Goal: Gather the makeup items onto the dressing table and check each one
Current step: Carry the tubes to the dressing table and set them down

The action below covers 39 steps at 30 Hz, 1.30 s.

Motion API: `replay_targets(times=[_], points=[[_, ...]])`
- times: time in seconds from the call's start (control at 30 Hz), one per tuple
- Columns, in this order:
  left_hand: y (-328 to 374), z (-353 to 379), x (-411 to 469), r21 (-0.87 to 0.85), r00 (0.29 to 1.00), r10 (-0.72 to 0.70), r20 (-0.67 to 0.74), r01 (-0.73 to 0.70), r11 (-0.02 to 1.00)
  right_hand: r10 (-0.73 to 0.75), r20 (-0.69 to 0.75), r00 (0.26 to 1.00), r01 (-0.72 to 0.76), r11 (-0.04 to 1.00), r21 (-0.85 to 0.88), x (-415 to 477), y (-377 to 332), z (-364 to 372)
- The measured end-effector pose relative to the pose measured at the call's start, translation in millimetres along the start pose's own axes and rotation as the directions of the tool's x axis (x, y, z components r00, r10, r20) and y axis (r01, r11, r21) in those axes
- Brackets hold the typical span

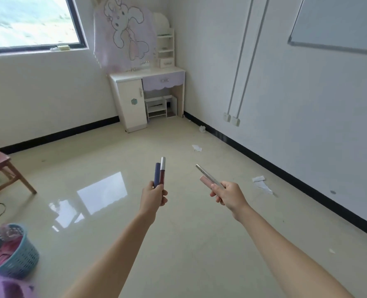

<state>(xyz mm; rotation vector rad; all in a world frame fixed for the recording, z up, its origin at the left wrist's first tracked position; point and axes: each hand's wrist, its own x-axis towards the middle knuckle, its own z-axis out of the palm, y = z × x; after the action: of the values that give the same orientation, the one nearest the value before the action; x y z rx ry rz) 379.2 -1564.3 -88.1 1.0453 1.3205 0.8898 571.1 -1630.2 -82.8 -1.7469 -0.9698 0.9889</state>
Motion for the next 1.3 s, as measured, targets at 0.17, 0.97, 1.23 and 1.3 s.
replay_targets(times=[0.17,0.97,1.23,1.3], points=[[26,33,46,-0.022,0.996,-0.016,-0.090,0.014,1.000,0.003,0.100,0.995,-0.003,1.000,-0.006,81,-18,-21],[145,111,453,-0.188,0.956,-0.157,-0.247,0.111,0.976,-0.037,0.215,0.976,0.058,0.994,-0.094,529,-136,11],[187,150,605,-0.175,0.942,-0.181,-0.284,0.134,0.975,-0.029,0.291,0.956,0.049,0.997,-0.061,692,-154,35],[206,157,648,-0.178,0.933,-0.163,-0.320,0.110,0.978,-0.046,0.312,0.949,0.063,0.997,-0.046,741,-169,39]])
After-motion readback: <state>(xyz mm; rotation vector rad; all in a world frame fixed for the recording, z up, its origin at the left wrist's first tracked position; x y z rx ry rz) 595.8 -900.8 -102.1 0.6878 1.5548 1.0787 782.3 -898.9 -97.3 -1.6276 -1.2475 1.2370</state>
